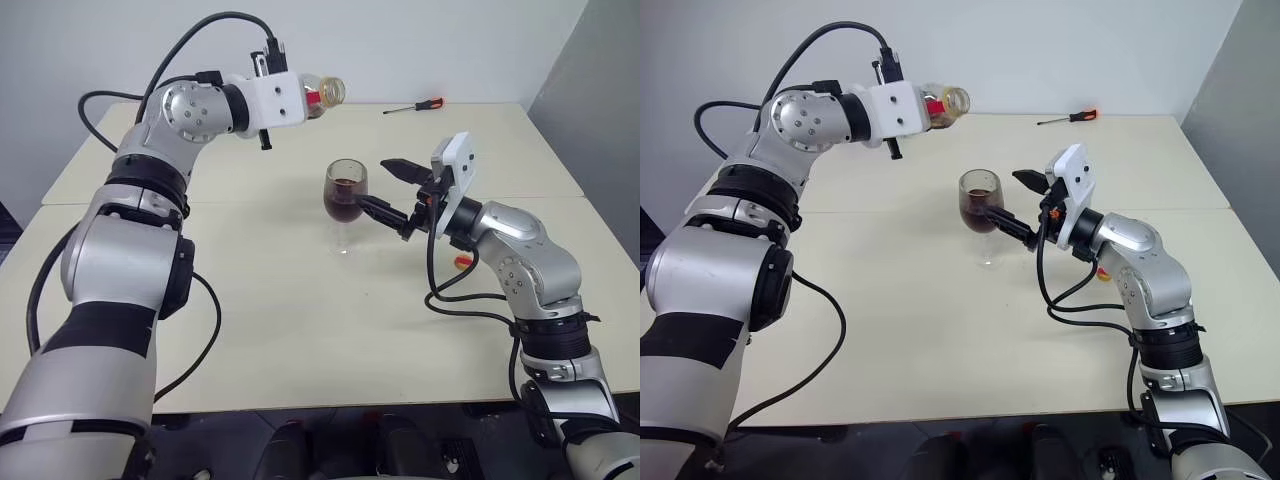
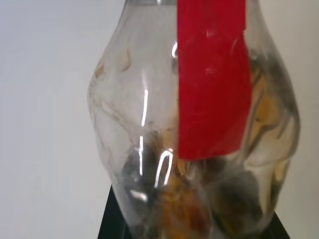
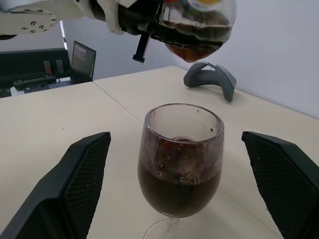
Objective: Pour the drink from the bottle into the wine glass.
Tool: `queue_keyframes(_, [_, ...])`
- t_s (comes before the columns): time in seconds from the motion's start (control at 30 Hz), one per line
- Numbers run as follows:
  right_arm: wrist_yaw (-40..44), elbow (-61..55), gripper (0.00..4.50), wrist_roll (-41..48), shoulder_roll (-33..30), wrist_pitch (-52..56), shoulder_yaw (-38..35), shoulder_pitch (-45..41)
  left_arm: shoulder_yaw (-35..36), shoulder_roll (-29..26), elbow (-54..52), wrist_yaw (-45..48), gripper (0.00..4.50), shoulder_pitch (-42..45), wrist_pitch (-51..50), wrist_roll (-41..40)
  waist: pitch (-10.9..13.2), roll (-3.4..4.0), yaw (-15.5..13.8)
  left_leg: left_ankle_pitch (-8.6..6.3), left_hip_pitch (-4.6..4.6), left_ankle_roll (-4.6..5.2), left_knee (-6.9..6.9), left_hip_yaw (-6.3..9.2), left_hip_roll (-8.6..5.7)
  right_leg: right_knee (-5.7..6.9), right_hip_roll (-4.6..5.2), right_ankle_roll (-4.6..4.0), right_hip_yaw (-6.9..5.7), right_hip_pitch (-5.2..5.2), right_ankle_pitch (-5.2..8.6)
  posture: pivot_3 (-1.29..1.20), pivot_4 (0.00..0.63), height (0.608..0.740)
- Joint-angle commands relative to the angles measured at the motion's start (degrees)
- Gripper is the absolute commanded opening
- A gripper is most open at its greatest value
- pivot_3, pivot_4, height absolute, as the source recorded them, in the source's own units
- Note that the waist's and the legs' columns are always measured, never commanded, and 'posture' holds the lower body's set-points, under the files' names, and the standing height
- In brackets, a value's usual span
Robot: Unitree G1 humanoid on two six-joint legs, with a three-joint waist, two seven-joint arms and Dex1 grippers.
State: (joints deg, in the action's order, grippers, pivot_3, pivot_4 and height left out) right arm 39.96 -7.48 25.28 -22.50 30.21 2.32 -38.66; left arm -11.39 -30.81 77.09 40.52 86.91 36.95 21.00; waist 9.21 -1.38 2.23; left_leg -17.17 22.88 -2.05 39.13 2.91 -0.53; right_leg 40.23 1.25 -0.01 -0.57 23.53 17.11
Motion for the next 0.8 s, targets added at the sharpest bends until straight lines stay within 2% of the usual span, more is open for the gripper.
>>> queue_keyframes(0.03, [0.25,-2.18,4.5,0.58,-0.24,-0.34,-0.88,-0.23,5.14,-0.26,-2.58,2.63,0.85,1.07,-3.75,-6.06,0.0,0.0,0.17,0.0,0.0,0.0,0.01,0.0,0.0,0.02,0.0,0.0,0.0,0.0,0.0,0.0,0.15,0.74])
queue_keyframes(0.17, [0.8,-5.87,4.5,2.28,-1.12,1.24,-1.17,1.79,9.48,-0.82,-4.27,4.34,0.85,-0.47,-8.09,-10.79,0.0,0.0,0.29,0.0,0.01,0.0,0.02,0.03,0.0,0.05,0.0,0.0,-0.01,0.0,0.0,0.0,0.15,0.74])
queue_keyframes(0.27, [3.92,-12.83,4.5,5.37,-3.59,2.82,-0.84,6.8,14.53,-1.79,-6.58,0.91,0.85,-4.39,-12.46,-15.76,-0.01,0.01,0.32,0.0,0.01,0.0,0.08,0.03,0.01,0.08,0.02,0.0,0.02,-0.01,0.0,0.0,0.15,0.74])
queue_keyframes(0.43, [6.7,-21.07,4.5,7.42,-7.28,2.81,-0.23,14.94,18.88,-3.59,-11.72,-5.44,0.85,-12.54,-17.46,-19.22,-0.01,0.01,0.49,-0.01,0.07,0.02,0.68,0.18,0.1,0.48,-0.01,0.06,0.08,-0.03,0.05,0.0,0.15,0.74])
queue_keyframes(0.53, [5.85,-25.29,4.5,6.49,-8.47,2.26,0.02,21.06,22.75,-5.04,-16.98,-9.93,0.85,-21.37,-20.22,-22.21,-0.02,0.0,0.46,-0.02,0.07,0.02,0.68,0.19,0.09,0.53,-0.01,0.06,0.09,-0.02,0.06,0.0,0.15,0.74])
queue_keyframes(0.67, [3.21,-29.77,4.5,8.22,-7.56,2.63,-1.29,27.36,28.27,-3.75,-27.16,-12.55,0.85,-35.78,-22.95,-27.98,-0.04,0.04,0.52,-0.02,0.02,0.02,0.72,0.18,0.12,0.58,-0.02,0.05,0.18,-0.03,0.07,0.0,0.15,0.74])
queue_keyframes(0.8, [2.78,-31.5,4.5,8.59,-7.96,1.53,-1.6,30.74,30.22,-2.55,-31.5,-15.11,0.85,-41.21,-25.17,-30.53,-0.06,-0.08,-0.61,-0.02,0.07,0.02,0.72,0.2,0.11,0.53,-0.01,0.05,0.12,-0.04,0.07,0.0,0.15,0.74])
